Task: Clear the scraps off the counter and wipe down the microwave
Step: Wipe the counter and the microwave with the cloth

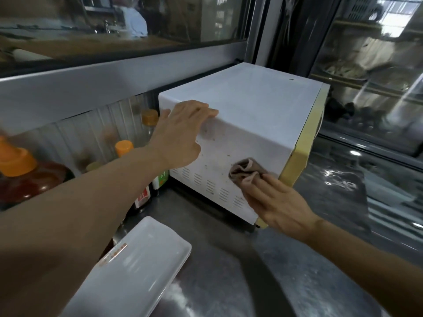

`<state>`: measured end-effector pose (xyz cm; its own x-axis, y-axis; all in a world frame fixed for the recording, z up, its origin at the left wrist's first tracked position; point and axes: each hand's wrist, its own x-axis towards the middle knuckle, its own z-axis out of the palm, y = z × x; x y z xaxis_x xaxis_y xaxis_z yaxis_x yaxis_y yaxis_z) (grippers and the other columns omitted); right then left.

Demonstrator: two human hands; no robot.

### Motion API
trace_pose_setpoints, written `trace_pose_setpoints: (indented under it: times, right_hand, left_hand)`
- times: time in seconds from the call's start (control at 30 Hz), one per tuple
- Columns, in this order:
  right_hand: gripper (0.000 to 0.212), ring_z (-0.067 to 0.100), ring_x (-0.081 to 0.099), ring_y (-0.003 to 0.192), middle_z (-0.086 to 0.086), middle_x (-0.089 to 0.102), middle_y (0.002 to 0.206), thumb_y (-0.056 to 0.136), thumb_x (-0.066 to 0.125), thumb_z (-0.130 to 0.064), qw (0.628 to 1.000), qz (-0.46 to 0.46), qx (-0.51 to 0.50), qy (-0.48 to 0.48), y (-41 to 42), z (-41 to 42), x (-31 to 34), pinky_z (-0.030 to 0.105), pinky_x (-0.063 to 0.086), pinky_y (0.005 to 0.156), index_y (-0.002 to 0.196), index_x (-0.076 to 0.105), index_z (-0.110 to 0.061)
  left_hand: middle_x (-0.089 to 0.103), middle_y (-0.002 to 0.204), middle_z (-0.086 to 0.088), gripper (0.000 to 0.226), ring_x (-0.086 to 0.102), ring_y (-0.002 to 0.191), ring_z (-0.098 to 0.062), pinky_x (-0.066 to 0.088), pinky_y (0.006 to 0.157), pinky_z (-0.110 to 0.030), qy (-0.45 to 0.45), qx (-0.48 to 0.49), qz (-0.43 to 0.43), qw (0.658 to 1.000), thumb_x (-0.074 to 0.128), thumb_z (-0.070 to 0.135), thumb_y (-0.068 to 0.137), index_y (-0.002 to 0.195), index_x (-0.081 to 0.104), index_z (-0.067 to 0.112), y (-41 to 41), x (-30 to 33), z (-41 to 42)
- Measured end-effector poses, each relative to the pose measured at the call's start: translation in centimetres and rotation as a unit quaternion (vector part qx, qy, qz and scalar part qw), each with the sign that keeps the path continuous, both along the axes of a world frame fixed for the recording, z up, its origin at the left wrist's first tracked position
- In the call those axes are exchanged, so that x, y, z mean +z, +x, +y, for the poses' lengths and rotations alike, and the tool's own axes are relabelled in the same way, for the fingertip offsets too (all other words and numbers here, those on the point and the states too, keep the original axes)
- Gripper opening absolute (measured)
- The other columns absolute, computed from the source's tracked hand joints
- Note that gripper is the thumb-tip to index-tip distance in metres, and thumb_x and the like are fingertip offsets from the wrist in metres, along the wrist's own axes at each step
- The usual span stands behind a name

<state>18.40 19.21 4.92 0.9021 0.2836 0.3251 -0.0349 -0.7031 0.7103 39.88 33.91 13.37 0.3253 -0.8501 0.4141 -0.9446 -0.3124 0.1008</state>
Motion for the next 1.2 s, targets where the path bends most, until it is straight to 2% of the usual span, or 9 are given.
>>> trace_pose_setpoints:
  times: [0.13,0.23,0.37,0.5,0.6,0.8,0.9,1.1,1.2]
  right_hand:
    - [0.035,0.031,0.033,0.136,0.014,0.032,0.149,0.095,0.039,-0.011,0.989,-0.132,-0.004,0.066,1.8,0.4,4.3,0.044,0.019,0.115,0.125,0.057,-0.010]
    - [0.046,0.030,0.015,0.144,0.012,0.017,0.155,0.092,0.037,-0.022,0.983,-0.147,-0.068,0.089,4.1,1.0,4.7,0.047,0.015,0.117,0.138,0.038,-0.021]
    - [0.060,0.029,0.006,0.145,0.010,0.012,0.157,0.091,0.030,-0.020,0.980,-0.135,-0.138,0.052,6.2,1.9,0.9,0.044,0.002,0.118,0.149,0.017,-0.017]
    - [0.054,0.027,0.038,0.135,0.007,0.040,0.147,0.086,0.032,-0.018,0.988,0.019,-0.153,0.003,5.8,3.1,-3.1,0.039,0.006,0.115,0.138,0.047,-0.012]
    - [0.049,0.024,0.049,0.127,0.004,0.052,0.138,0.081,0.047,-0.021,0.982,0.061,-0.176,-0.016,5.0,3.7,-2.6,0.039,0.008,0.114,0.129,0.057,-0.016]
    - [0.054,0.025,0.022,0.142,0.003,0.023,0.155,0.091,0.031,-0.018,0.981,-0.097,-0.161,0.051,8.2,3.7,2.8,0.043,0.014,0.116,0.145,0.034,-0.014]
    - [0.055,0.025,0.021,0.142,0.005,0.026,0.154,0.090,0.028,-0.016,0.974,-0.135,-0.169,0.071,10.8,4.4,2.1,0.043,0.009,0.117,0.146,0.032,-0.012]
    - [0.047,0.020,0.050,0.127,-0.001,0.054,0.136,0.079,0.049,-0.029,0.979,0.089,-0.181,-0.033,9.4,5.1,-2.2,0.039,0.006,0.113,0.123,0.063,-0.019]
    - [0.052,0.023,0.047,0.130,0.004,0.050,0.140,0.083,0.034,-0.023,0.986,0.037,-0.163,0.002,9.9,4.9,-0.2,0.039,0.015,0.113,0.129,0.058,-0.015]
  left_hand:
    - [0.024,0.154,0.001,0.081,0.024,0.140,-0.021,0.027,0.108,-0.049,0.023,-0.033,-0.042,0.998,0.062,0.011,0.075,0.146,0.025,0.024,1.8,1.2,0.6]
    - [0.012,0.158,0.000,0.085,0.016,0.144,-0.022,0.020,0.113,-0.051,0.051,-0.011,-0.055,0.997,0.064,0.016,0.077,0.148,0.017,0.023,4.6,1.4,0.7]
    - [0.023,0.152,0.001,0.081,0.021,0.140,-0.020,0.019,0.112,-0.049,0.067,-0.017,-0.025,0.997,0.063,0.015,0.077,0.146,0.022,0.029,7.1,1.0,0.5]
    - [0.025,0.150,0.004,0.081,0.022,0.139,-0.019,0.023,0.109,-0.048,0.055,-0.034,0.007,0.998,0.062,0.014,0.078,0.146,0.023,0.032,7.6,1.2,0.7]
    - [0.021,0.153,0.006,0.079,0.019,0.141,-0.017,0.022,0.110,-0.049,0.100,-0.043,-0.010,0.994,0.060,0.017,0.081,0.147,0.020,0.035,7.9,2.3,0.7]
    - [0.026,0.152,0.000,0.087,0.025,0.139,-0.020,0.026,0.111,-0.044,0.144,-0.051,-0.030,0.988,0.070,0.025,0.076,0.148,0.020,0.025,9.6,3.9,1.2]
    - [0.021,0.156,-0.001,0.102,0.021,0.142,-0.020,0.021,0.114,-0.041,0.165,-0.043,-0.078,0.982,0.076,0.033,0.071,0.150,0.012,0.025,10.0,3.1,1.6]
    - [0.013,0.158,0.000,0.109,0.018,0.144,-0.018,0.022,0.114,-0.037,0.181,-0.028,-0.096,0.978,0.078,0.035,0.069,0.150,0.005,0.026,10.0,3.3,2.0]
    - [0.025,0.154,-0.001,0.106,0.032,0.138,-0.023,0.033,0.107,-0.040,0.173,-0.011,-0.078,0.982,0.079,0.031,0.069,0.149,0.010,0.022,9.5,3.5,2.1]
